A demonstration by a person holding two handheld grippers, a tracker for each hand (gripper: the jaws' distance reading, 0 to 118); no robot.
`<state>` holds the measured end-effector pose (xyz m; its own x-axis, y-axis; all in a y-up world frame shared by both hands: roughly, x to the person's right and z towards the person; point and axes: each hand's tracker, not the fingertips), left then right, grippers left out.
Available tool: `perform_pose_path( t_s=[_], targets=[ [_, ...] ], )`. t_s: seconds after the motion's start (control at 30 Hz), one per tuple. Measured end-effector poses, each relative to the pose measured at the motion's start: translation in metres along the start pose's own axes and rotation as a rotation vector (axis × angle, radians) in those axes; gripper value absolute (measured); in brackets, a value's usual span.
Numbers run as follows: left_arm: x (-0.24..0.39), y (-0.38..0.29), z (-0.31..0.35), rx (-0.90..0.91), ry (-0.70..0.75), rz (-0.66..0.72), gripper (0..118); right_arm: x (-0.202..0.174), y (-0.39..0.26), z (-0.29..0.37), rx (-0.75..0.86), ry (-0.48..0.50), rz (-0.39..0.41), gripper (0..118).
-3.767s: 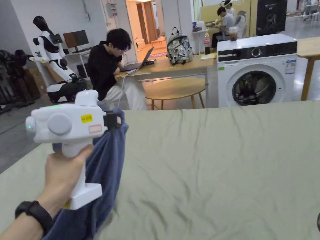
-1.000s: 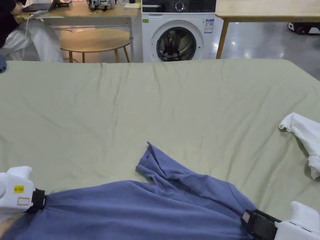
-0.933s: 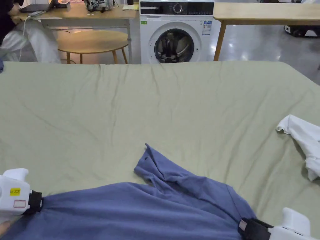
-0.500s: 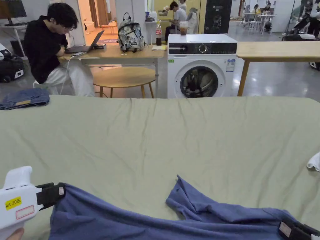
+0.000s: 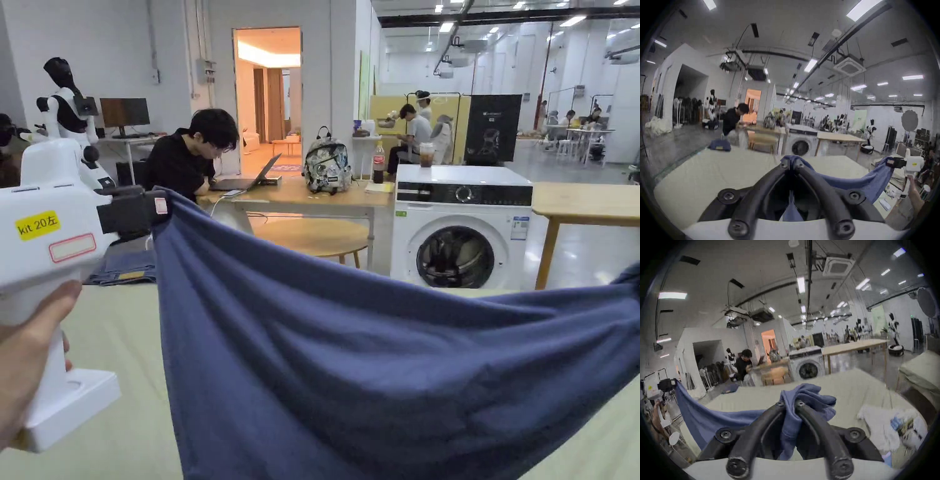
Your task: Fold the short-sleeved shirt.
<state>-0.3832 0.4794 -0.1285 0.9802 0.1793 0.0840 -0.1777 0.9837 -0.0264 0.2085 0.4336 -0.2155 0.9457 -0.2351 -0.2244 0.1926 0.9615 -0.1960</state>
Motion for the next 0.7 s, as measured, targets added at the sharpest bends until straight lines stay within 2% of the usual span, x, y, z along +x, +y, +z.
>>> perform_pose_path(
  t_s=[0.07, 0.17, 0.33, 0.47, 0.7],
  targets=[
    [0.008, 0.019, -0.009, 0.015, 0.011, -0.003, 0, -0.002, 0.03, -0.009, 0.025, -0.009, 0.008, 5],
    [0.006, 0.044, -0.029, 0.042, 0.036, -0.008, 0, -0.007, 0.071, -0.027, 0.076, -0.066, 0.073, 5],
    [0.02, 0.065, -0.066, 0.057, 0.068, -0.043, 0, -0.003, 0.118, -0.071, 0.106, -0.076, 0.085, 5],
    [0.011, 0.074, -0.107, 0.059, 0.087, -0.052, 0, -0.011, 0.134, -0.103, 0.114, -0.132, 0.148, 5],
    [0.007, 0.06, -0.158, 0.019, 0.102, -0.044, 0, -0.011, 0.139, -0.167, 0.087, -0.164, 0.146, 5]
  ],
)
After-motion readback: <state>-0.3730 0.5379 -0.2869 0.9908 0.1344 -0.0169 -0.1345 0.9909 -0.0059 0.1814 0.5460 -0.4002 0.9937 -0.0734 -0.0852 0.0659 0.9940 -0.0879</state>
